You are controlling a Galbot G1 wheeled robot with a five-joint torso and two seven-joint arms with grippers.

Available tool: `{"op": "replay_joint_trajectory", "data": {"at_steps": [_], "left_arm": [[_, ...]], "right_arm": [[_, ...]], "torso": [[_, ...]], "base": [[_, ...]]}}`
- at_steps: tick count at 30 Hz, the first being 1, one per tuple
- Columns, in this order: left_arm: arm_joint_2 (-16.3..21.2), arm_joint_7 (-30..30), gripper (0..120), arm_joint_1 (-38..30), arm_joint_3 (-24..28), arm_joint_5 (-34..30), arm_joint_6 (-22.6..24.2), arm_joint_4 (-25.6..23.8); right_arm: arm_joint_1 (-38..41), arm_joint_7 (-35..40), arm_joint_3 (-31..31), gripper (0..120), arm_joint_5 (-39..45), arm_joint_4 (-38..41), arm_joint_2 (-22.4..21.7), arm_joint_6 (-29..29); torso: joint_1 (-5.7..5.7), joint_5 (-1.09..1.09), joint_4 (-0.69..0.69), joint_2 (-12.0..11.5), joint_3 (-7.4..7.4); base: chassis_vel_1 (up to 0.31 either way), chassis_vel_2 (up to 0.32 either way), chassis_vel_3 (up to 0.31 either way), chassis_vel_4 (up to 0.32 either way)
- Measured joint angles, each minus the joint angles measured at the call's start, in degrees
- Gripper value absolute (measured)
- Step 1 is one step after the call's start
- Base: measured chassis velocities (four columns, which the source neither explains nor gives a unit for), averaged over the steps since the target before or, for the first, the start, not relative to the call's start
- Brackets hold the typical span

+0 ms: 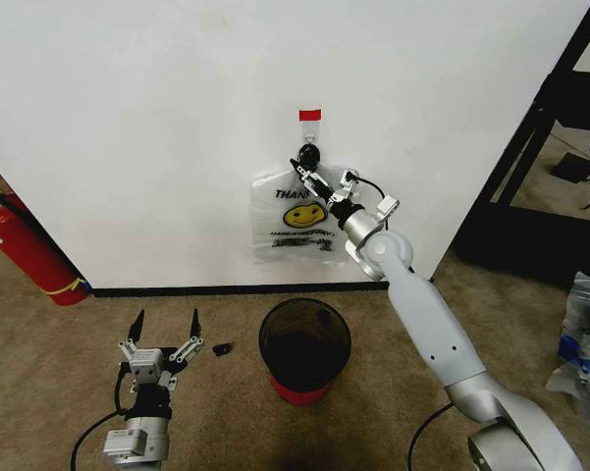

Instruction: Pick up the garbage bag from the wall and place it over the trash bin.

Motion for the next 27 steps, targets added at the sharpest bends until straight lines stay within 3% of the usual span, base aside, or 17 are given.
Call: {"op": "replay_joint_trajectory", "data": {"at_steps": [16,20,27], "left_arm": [[-0.2,-0.2,100,-0.5,0.6,0.1,-0.2,0.3],[-0.2,-0.3,100,-0.7,0.7,0.1,-0.3,0.4],[0.1,-0.5,100,-1.0,0.6,0.0,-0.3,0.5]], "right_arm": [[-3.1,1.4,0.7,8,-0.4,2.7,-1.1,-0.2],[-3.5,1.6,1.4,0,-0.5,2.9,-1.0,-0.2],[-3.5,1.6,2.0,0,0.0,3.1,-1.3,-0.2]], "torso": [[0.00,0.00,0.01,0.0,0.00],[0.00,0.00,0.01,0.0,0.00],[0.00,0.00,0.00,0.0,0.00]], "base": [[0.000,0.000,0.000,0.000],[0.000,0.000,0.000,0.000],[0.000,0.000,0.000,0.000]]}}
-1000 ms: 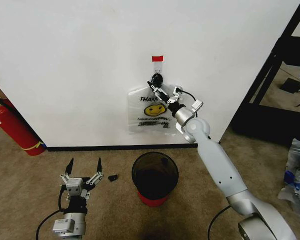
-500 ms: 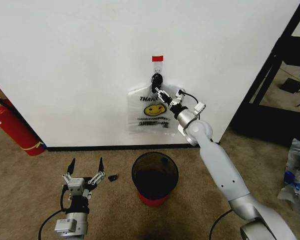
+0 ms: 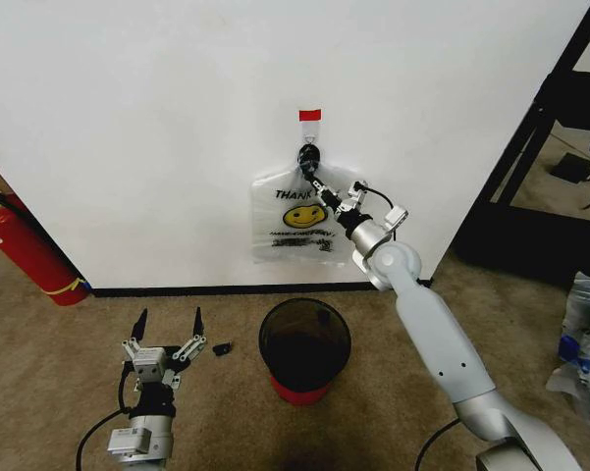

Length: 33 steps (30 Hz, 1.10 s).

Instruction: Pick up the garbage bag from the wall and place it over the trash bin.

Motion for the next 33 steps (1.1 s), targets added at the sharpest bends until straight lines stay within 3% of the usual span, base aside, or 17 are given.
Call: {"op": "replay_joint_trajectory", "data": {"at_steps": [13,33], "left_arm": [[0.0,-0.2,100,-0.1,0.3,0.0,-0.1,0.4],[0.2,-0.2,100,-0.4,1.9,0.4,-0.2,0.7]], "right_arm": [[-5.6,0.0,0.1,0,-1.4,6.4,-3.3,0.3],[-22.2,-0.9,2.6,0,-8.4,20.5,-8.4,1.2]], "torso": [[0.00,0.00,0.00,0.0,0.00],[0.00,-0.01,0.00,0.0,-0.01]], "base": [[0.000,0.000,0.000,0.000],[0.000,0.000,0.000,0.000]]}}
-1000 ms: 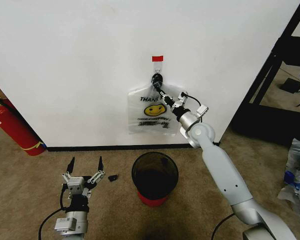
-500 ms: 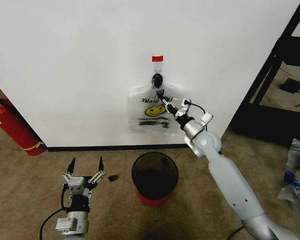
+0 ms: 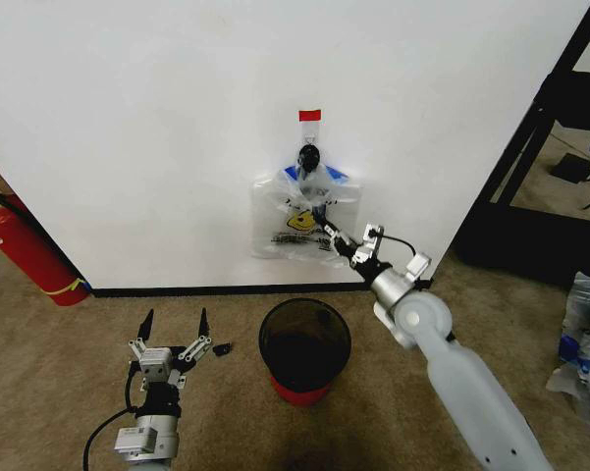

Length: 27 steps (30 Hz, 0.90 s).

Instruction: Pick up the garbage bag from the wall and place it over the trash bin.

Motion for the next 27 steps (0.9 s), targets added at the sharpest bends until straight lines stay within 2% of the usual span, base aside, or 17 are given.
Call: {"op": "replay_joint_trajectory", "data": {"at_steps": [18,27], "left_arm": [[0.9,0.0,100,-1.2,1.6,-0.3,-0.1,0.5],[1.1,-0.2,100,-1.4,2.5,-0.4,-0.3,0.7]], "right_arm": [[-16.2,-3.3,5.8,0,-13.2,10.1,-2.2,3.2],[-23.7,-4.8,7.2,0,-22.0,11.8,0.3,6.5]], "torso": [[0.01,0.01,0.00,0.0,0.00],[0.01,0.01,0.00,0.0,0.00]], "base": [[0.000,0.000,0.000,0.000],[0.000,0.000,0.000,0.000]]}}
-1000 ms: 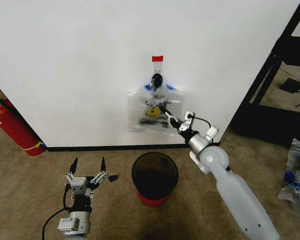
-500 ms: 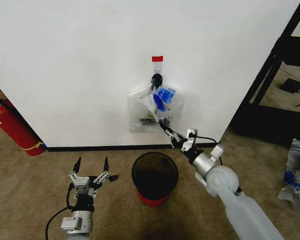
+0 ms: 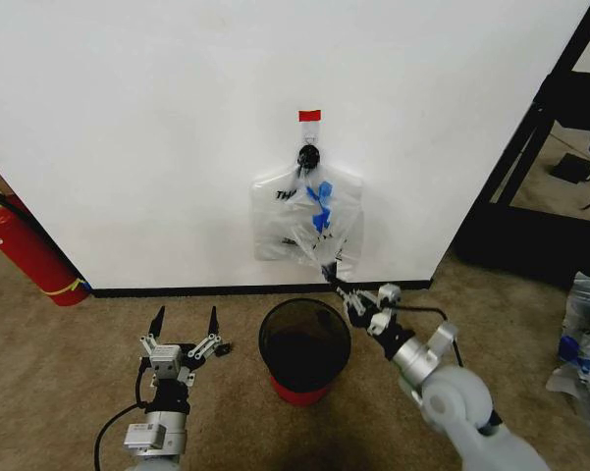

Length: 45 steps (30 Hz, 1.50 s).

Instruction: Pick up the garbage bag from the wall and place it over the trash bin.

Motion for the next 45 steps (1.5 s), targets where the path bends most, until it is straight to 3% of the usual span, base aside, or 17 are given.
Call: {"op": "replay_joint_trajectory", "data": {"at_steps": [25,45], "left_arm": [[0.1,-0.1,100,1.0,0.4,-0.2,-1.4,-0.3],[0.3,-0.2,100,1.0,0.7,-1.5,-1.2,-0.2]], "right_arm": [[-13.3,-1.7,1.8,0,-14.7,2.1,3.2,9.7],[-15.5,-2.0,1.8,0,-20.9,0.2,2.9,12.6]], "torso": [[0.00,-0.01,0.00,0.0,0.00],[0.00,0.00,0.00,0.0,0.00]], "base": [[0.000,0.000,0.000,0.000],[0.000,0.000,0.000,0.000]]}}
